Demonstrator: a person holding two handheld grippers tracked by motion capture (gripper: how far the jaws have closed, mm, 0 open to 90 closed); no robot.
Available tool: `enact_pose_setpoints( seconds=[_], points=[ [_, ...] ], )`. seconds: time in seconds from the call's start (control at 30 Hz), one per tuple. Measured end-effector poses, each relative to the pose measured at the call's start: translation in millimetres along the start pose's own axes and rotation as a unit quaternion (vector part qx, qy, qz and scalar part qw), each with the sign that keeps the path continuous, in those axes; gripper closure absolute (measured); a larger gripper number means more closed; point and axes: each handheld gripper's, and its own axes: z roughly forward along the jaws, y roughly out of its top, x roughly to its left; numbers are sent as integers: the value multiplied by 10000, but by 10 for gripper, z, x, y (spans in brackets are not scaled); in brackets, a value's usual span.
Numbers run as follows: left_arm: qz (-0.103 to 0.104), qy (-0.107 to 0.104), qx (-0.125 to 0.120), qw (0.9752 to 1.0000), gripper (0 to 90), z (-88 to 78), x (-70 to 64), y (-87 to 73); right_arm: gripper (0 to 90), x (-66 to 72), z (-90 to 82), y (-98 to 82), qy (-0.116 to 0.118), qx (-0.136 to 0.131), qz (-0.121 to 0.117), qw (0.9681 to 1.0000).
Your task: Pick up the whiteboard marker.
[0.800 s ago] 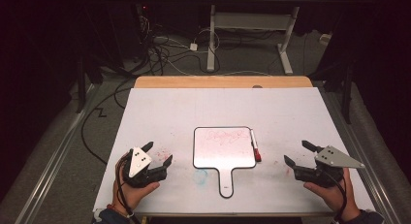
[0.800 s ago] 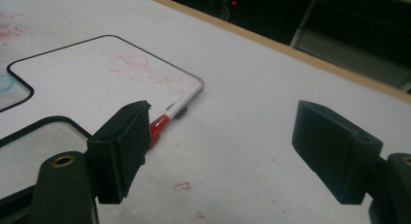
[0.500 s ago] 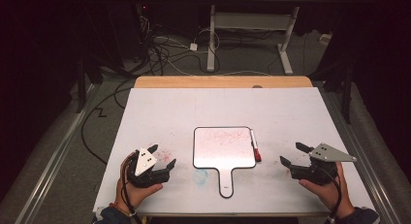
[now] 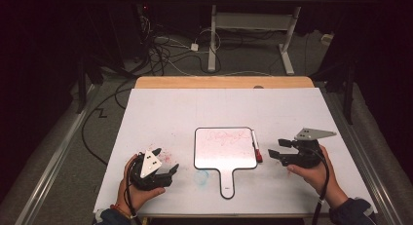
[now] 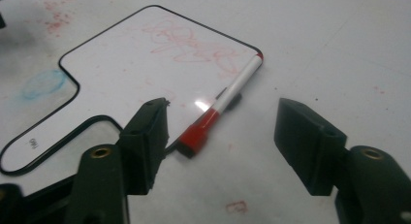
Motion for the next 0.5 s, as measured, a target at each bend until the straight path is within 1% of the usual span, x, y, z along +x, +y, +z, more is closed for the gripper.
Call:
enact_pose_setpoints(
  seconds=[0.07, 0.1, 0.13, 0.17, 0.23, 0.27, 0.3, 0.33, 0.37, 0.4, 0.43, 0.47, 0.5],
  points=[
    [32, 17, 55, 10000, 209, 14, 3, -2, 408, -37, 79, 78, 147, 129, 110, 9997],
    [38, 6, 75, 10000, 209, 22, 1, -5, 408, -37, 79, 78, 147, 129, 110, 9997],
    [58, 1, 90, 9999, 209, 27, 1, -7, 408, -64, 146, 131, 222, 214, 187, 9994],
    [72, 12, 108, 9999, 209, 29, -1, -6, 416, -90, 205, 168, 273, 247, 260, 9990],
    [71, -2, 103, 9999, 209, 30, 0, -8, 422, -137, 347, 233, 391, 469, 390, 9974],
    [67, -1, 103, 9999, 209, 31, 1, -8, 425, -152, 400, 252, 425, 498, 434, 9969],
    [62, -1, 105, 9999, 209, 35, 0, -10, 437, -180, 493, 279, 479, 585, 528, 9957],
    [69, -12, 125, 9999, 209, 37, 1, -12, 445, -197, 567, 296, 468, 700, 561, 9949],
    [70, -8, 134, 9999, 209, 39, 0, -14, 448, -215, 639, 306, 394, 763, 581, 9946],
    [78, -5, 141, 9999, 209, 39, -2, -15, 494, -248, 753, 312, 439, 910, 680, 9926],
    [91, -3, 147, 9999, 209, 36, -4, -16, 494, -248, 753, 312, 439, 910, 680, 9926],
    [87, -19, 132, 9999, 209, 32, -5, -17, 498, -261, 812, 311, 449, 982, 703, 9917],
    [88, -23, 137, 9999, 209, 30, -5, -16, 536, -274, 873, 310, 400, 1061, 725, 9909]
  ],
)
